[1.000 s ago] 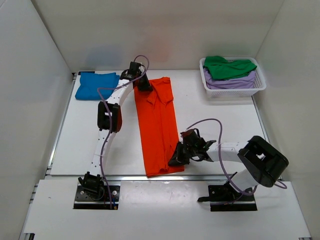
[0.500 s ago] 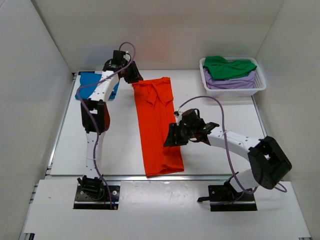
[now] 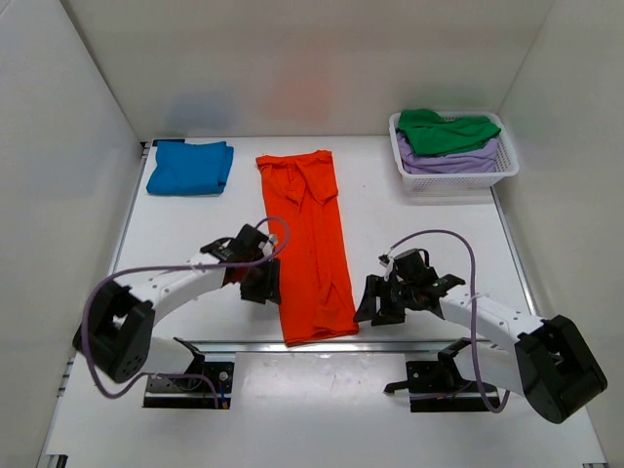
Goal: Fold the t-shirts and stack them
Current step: Grab the bottom of the folded rectangular tshirt with both arms
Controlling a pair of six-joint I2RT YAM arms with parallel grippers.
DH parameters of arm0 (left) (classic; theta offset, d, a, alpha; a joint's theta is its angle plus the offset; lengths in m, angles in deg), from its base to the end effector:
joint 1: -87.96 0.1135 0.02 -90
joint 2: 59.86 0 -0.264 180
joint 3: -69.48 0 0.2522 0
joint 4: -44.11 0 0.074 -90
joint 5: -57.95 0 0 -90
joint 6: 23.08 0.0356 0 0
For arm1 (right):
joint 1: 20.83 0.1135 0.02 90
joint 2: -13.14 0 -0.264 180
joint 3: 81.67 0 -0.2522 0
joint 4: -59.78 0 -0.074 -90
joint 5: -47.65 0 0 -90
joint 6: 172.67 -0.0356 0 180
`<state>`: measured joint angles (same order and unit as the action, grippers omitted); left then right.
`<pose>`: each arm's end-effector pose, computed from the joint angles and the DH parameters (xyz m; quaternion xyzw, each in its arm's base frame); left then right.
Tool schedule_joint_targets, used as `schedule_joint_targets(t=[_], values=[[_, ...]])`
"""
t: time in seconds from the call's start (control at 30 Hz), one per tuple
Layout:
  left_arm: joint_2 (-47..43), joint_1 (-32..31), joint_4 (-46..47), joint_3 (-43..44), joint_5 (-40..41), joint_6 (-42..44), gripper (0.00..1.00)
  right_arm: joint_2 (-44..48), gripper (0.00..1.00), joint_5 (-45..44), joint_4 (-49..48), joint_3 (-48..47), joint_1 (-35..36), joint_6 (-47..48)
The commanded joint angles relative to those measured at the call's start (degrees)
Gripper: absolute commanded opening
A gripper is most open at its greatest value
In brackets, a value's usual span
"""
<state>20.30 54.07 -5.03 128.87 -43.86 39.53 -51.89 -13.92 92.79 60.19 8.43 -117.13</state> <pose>0.2019 -0.1444 0.1820 0.0734 0.9769 -0.1756 0.0976 0.1542 0.1058 0.1477 -0.0212 0.9381 0.3343 0.0886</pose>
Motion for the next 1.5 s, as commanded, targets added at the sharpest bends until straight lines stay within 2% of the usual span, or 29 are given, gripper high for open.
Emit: schedule_joint_targets(t=[0.0,0.23,0.4,0.5,0.53,0.57,0.6,0.63,0.67,0.93,1.2,1.37,1.47], values=[[-8.42,-0.47,4.61,-6.40,2.58,-6.25,0.57,1.93,0.59,1.81,-3.68,2.49,1.06,-2.19],[-13.10,-5.12,10.32,-13.54,1.18,-13.72,0.59,0.00,0.58,0.85,-6.23,3.29,4.22,-4.65],[-8.88,-12.50,13.49,-11.44,1.79,-16.55,0.60,-3.25,0.56,-0.47,-7.64,1.54,7.56,-6.94],[-5.20,-14.62,14.63,-11.44,1.97,-18.04,0.59,-4.66,0.56,-0.83,-8.25,0.92,9.15,-7.64],[-4.41,-15.06,14.72,-11.96,1.71,-18.48,0.56,-4.92,0.50,-0.83,-8.61,1.18,9.24,-7.82],[-4.14,-15.24,15.16,-12.31,1.27,-18.74,0.50,-5.01,0.31,-0.31,-8.61,0.74,9.15,-7.82],[-3.96,-15.15,14.90,-12.66,0.66,-18.57,0.32,-5.10,0.19,-0.21,-8.61,0.39,9.07,-7.82],[-4.13,-14.63,14.55,-13.36,0.48,-18.66,0.09,-5.19,0.00,-0.56,-7.48,0.21,9.67,-7.64],[-5.18,-14.02,13.85,-14.59,0.13,-18.83,0.00,-5.10,0.00,-0.56,-6.77,-0.31,9.94,-7.90],[-12.13,-13.22,8.57,-17.41,1.53,-16.90,0.00,-2.64,0.00,0.84,-1.67,0.12,14.59,-7.20],[-14.24,-12.43,10.24,-19.53,-1.36,-17.43,0.00,-2.90,0.00,2.95,-0.18,-1.80,15.83,-7.38],[-14.42,-5.67,7.88,-13.30,-2.34,-13.57,0.00,-7.03,0.00,4.88,5.43,-10.06,10.66,-0.72],[-13.37,5.02,6.02,-6.88,-5.22,-9.88,0.00,-13.25,0.00,5.68,10.18,-21.80,6.45,4.12]])
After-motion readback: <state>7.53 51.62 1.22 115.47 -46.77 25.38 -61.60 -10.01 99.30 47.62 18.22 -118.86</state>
